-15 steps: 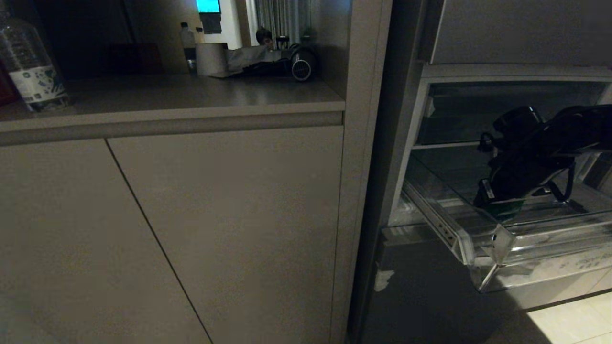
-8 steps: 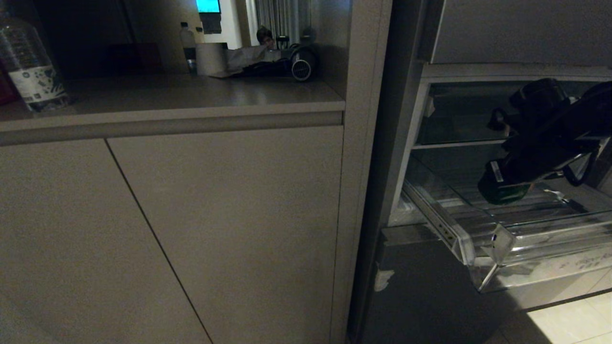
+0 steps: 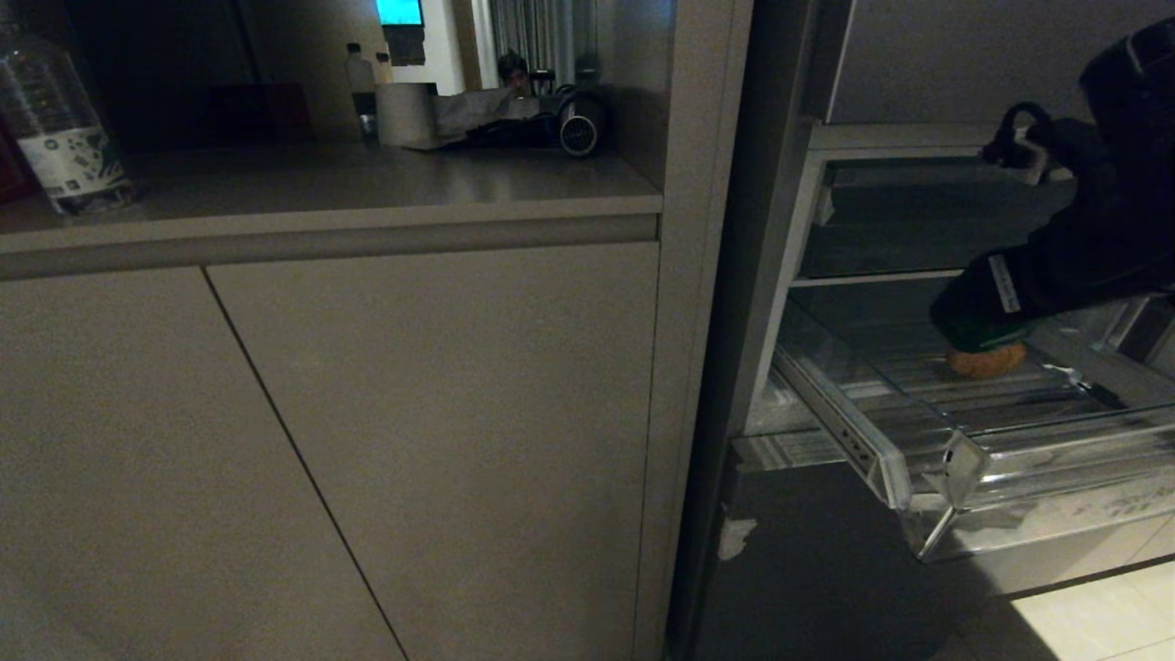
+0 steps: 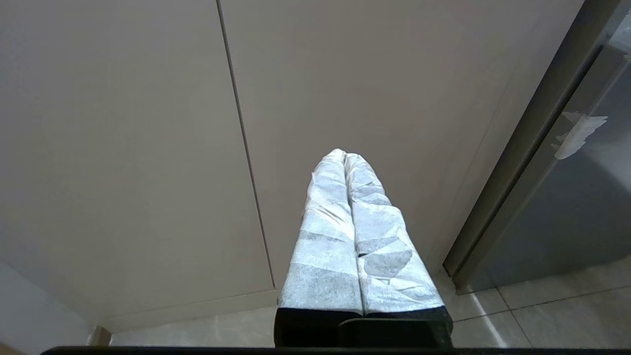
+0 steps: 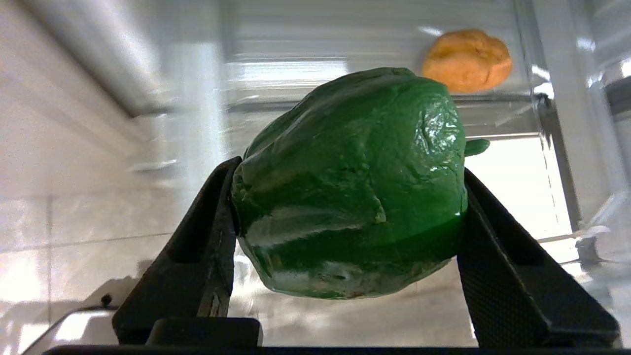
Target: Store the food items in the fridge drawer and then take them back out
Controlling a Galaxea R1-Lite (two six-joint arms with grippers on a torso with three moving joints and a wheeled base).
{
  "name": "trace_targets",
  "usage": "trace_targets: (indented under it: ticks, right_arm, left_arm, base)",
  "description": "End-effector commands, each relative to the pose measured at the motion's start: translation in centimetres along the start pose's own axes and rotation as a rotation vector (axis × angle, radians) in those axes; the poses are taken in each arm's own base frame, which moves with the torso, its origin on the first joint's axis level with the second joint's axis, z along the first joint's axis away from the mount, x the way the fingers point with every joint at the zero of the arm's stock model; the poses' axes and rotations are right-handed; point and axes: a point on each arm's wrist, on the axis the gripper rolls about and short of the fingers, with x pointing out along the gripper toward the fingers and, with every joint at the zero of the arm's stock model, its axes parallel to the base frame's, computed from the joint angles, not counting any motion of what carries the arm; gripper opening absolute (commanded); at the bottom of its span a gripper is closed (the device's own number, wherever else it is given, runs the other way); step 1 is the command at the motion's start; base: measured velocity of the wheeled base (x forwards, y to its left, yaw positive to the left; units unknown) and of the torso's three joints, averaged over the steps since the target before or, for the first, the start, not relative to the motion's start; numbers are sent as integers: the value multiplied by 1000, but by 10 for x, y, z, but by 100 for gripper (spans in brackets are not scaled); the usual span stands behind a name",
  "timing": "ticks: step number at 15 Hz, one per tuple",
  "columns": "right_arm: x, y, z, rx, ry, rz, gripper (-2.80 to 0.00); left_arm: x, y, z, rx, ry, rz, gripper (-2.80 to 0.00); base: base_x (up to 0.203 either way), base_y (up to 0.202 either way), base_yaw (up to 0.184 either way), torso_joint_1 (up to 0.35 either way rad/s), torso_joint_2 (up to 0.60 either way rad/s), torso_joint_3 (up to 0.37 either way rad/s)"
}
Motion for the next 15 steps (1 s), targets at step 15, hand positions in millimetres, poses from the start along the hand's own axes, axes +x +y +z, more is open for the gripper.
trace_targets:
  ticks: [15]
  right_arm:
    - [-59, 196, 31, -230, -360, 559, -280]
  left_arm:
    - [0, 0, 0, -1, 1, 0, -280]
  base:
    - [0, 0, 0, 0, 0, 0]
